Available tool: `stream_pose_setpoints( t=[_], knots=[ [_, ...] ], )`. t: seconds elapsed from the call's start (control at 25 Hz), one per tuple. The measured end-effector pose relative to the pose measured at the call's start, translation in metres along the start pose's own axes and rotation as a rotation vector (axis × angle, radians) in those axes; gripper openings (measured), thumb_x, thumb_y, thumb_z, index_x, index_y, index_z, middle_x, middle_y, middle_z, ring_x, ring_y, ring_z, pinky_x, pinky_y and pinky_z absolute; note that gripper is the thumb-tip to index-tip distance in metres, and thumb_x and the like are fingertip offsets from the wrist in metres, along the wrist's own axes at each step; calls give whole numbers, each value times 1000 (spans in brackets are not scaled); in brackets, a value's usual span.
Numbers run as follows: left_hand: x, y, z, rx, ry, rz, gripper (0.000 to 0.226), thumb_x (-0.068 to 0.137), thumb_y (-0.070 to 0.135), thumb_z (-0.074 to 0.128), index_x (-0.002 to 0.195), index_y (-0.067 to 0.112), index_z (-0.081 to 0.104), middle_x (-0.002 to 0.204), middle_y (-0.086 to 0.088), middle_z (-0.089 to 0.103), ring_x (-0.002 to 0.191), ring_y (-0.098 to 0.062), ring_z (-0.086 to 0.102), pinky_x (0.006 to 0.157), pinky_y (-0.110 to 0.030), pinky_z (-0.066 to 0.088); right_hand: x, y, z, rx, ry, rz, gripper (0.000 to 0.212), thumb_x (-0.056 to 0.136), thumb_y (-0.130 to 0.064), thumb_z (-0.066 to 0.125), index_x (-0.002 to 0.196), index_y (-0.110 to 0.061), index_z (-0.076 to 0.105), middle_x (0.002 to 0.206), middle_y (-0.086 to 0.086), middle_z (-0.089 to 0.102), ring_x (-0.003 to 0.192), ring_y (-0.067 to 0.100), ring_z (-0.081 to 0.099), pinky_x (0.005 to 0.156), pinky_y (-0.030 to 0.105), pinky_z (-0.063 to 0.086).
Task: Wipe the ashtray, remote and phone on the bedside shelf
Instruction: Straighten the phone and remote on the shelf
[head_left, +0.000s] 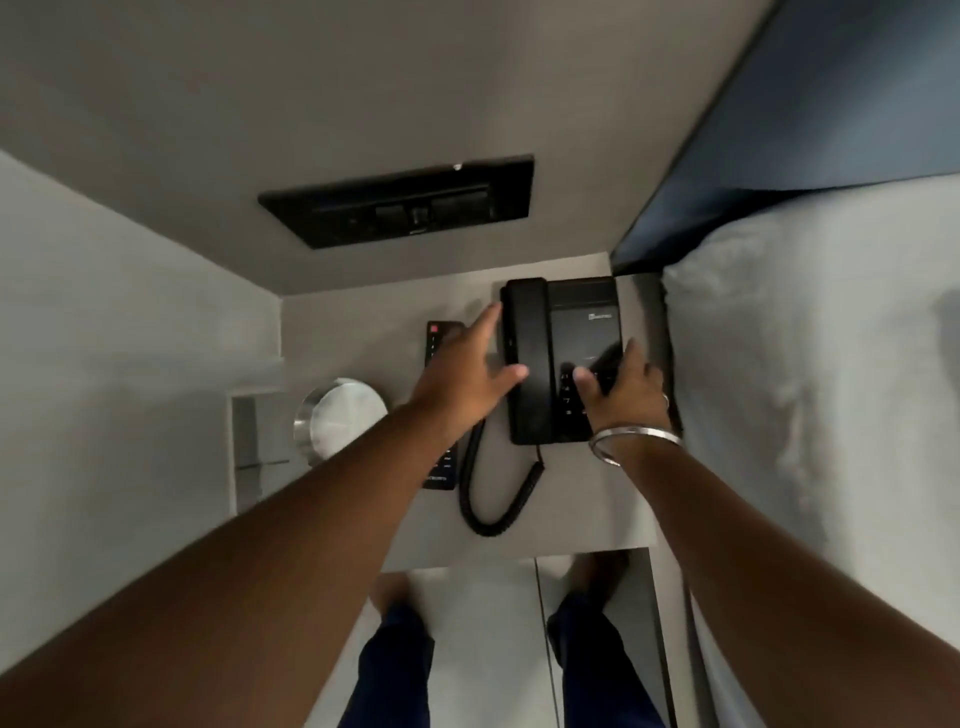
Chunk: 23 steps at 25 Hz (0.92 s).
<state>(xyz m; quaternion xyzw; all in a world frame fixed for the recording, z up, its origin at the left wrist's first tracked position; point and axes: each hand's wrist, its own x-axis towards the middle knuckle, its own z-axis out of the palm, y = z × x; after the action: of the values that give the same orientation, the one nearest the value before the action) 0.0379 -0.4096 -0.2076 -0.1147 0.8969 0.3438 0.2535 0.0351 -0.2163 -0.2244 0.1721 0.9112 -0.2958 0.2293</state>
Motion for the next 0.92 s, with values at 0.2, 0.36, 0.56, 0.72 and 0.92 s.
stream_pose_setpoints(
  t=[0.2, 0.36, 0.56, 0.72, 0.92],
  knots=[
    [-4, 1, 42, -163, -33, -12, 106, 86, 32, 74, 154, 42, -7, 138, -22, 52, 121, -34, 55, 105, -40, 43, 5, 22, 20, -71, 59, -92, 73, 89, -38, 60, 149, -18, 24, 136, 24, 43, 118, 42, 48, 95, 46, 44],
    [-21, 1, 57, -127, -20, -32, 106, 88, 31, 73, 153, 43, -10, 130, -23, 53, 114, -34, 57, 101, -40, 45, -12, 40, 27, -76, 65, -57, 75, 88, -30, 64, 150, -21, 23, 137, 21, 42, 118, 39, 49, 96, 45, 45],
    [-40, -4, 65, -138, -34, -65, 104, 90, 39, 69, 151, 44, -15, 128, -22, 52, 106, -31, 59, 94, -40, 48, -20, 42, 16, -152, -13, -100, 75, 88, -31, 64, 150, -20, 21, 145, 21, 34, 128, 40, 41, 98, 48, 44],
    [-31, -14, 38, -101, 55, -22, 86, 93, 52, 55, 155, 32, -1, 149, -17, 43, 128, -31, 51, 100, -45, 48, -52, 11, 16, -153, 281, -341, 60, 88, -36, 60, 141, -17, 38, 132, 22, 46, 111, 33, 51, 84, 47, 52],
    [28, -55, -24, 193, 189, -104, 67, 90, 39, 65, 147, 26, 33, 138, -18, 45, 117, -38, 56, 93, -44, 51, -102, -47, 95, -112, -127, -347, 67, 83, -33, 69, 139, -18, 36, 127, 15, 49, 106, 32, 57, 81, 41, 55]
  ],
)
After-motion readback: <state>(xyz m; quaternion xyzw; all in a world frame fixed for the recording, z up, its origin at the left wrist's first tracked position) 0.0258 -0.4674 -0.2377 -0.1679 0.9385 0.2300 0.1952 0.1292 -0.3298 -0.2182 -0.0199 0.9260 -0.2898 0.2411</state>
